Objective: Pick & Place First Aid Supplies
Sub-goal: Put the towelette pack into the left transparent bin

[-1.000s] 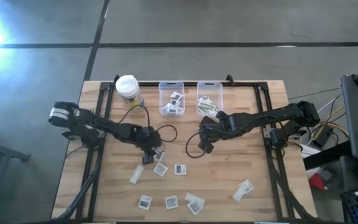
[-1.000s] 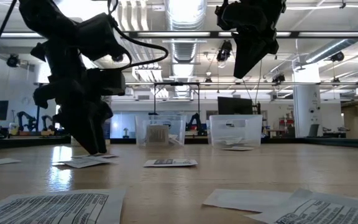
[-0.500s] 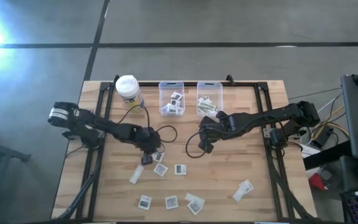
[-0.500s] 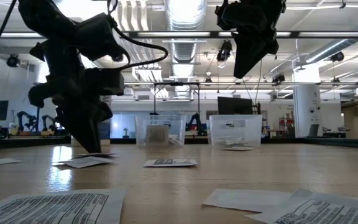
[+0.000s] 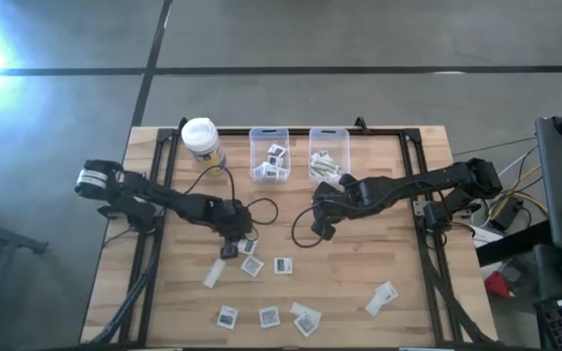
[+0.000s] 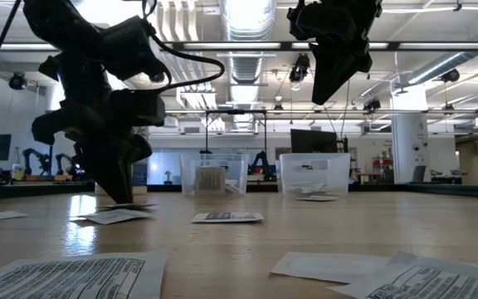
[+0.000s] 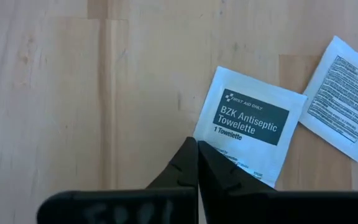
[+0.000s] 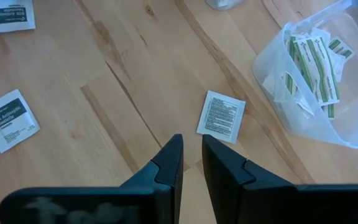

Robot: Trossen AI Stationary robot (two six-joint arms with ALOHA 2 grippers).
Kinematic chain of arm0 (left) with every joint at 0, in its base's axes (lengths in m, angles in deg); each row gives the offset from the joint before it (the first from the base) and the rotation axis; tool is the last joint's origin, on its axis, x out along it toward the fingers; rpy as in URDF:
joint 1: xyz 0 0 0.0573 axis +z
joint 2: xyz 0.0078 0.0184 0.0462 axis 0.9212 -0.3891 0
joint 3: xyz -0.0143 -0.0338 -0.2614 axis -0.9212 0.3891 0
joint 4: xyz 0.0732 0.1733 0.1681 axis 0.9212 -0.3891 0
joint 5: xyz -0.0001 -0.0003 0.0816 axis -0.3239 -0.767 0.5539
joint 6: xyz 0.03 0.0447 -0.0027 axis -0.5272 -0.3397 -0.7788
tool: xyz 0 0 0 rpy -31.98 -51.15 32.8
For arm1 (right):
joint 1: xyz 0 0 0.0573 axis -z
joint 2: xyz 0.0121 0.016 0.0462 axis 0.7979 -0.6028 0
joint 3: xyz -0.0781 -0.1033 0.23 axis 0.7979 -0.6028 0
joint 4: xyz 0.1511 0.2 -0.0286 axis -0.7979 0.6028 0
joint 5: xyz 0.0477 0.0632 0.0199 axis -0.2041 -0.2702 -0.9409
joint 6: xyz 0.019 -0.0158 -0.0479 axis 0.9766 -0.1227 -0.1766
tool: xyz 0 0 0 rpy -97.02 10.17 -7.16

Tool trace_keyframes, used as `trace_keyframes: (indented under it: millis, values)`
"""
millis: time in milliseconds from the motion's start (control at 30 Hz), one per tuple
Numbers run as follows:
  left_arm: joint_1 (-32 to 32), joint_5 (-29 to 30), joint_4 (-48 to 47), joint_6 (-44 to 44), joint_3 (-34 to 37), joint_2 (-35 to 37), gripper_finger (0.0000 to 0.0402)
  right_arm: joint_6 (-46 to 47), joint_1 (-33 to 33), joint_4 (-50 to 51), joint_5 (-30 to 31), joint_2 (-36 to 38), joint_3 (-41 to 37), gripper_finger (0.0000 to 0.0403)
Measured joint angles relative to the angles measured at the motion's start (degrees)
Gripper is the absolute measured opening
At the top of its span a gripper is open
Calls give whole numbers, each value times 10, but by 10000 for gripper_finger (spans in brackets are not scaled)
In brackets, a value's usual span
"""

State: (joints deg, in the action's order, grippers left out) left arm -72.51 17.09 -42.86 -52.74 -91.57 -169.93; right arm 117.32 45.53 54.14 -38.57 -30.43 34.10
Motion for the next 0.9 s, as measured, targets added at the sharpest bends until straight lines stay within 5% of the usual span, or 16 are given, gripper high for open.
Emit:
trace_keyframes:
  millis: [467,900]
  values:
    - [-1,-19,-41,4,5,103,16,29,-59,-5,-3,0,-1,57]
    - [-55,-48,-170,92,-11,130,161,64,-100,-35,26,0,-38,57]
